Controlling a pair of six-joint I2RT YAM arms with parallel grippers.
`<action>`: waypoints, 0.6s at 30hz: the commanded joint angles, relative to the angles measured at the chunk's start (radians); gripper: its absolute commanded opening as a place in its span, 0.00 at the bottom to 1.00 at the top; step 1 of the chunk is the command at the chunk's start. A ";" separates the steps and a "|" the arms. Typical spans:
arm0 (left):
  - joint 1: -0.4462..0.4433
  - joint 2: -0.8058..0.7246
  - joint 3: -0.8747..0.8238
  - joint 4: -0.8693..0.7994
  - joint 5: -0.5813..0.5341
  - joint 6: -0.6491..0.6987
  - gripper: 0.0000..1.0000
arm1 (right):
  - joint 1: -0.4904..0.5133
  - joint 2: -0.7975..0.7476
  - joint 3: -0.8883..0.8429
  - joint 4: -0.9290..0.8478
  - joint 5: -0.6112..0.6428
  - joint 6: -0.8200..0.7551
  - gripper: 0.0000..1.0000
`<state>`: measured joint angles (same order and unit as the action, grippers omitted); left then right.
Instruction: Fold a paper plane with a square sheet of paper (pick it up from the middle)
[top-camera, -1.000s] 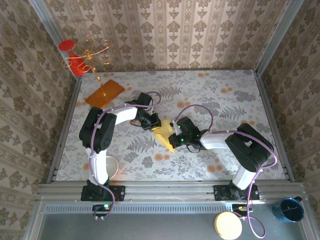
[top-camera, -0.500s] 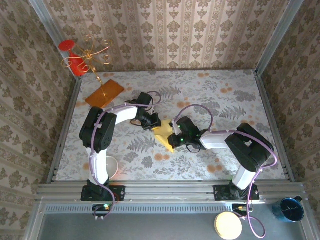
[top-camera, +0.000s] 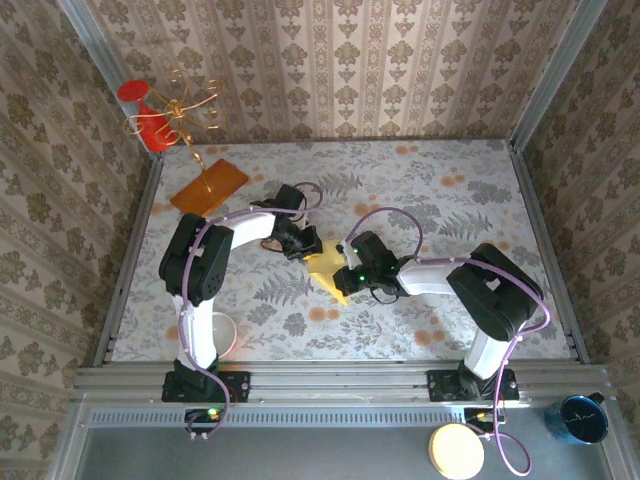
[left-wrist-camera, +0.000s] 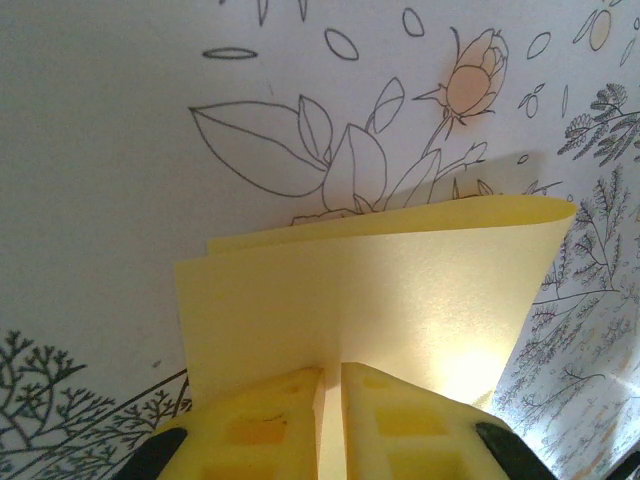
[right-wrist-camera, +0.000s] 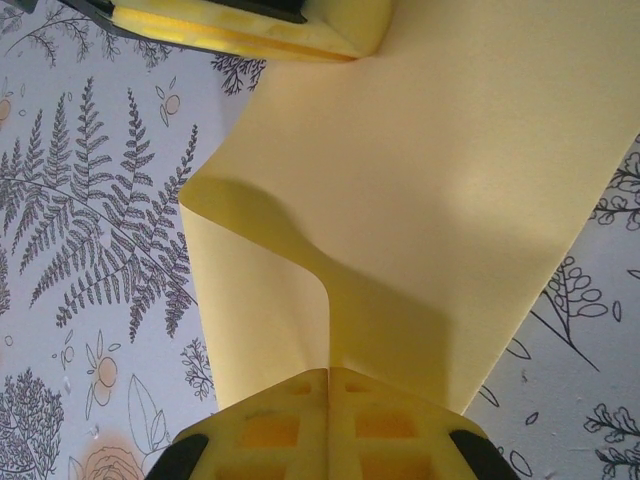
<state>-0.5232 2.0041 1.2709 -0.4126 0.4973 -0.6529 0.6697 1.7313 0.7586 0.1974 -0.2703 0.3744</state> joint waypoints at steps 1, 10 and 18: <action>-0.006 0.031 0.002 -0.060 -0.022 0.024 0.14 | -0.009 0.018 0.023 -0.027 -0.012 0.014 0.02; -0.006 0.035 -0.001 -0.061 -0.026 0.025 0.14 | -0.014 -0.019 0.012 -0.039 0.029 0.016 0.02; -0.006 0.036 0.000 -0.061 -0.027 0.024 0.14 | -0.015 -0.015 0.005 -0.037 0.040 0.022 0.02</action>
<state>-0.5232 2.0041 1.2709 -0.4126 0.4969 -0.6525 0.6605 1.7298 0.7586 0.1783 -0.2604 0.3763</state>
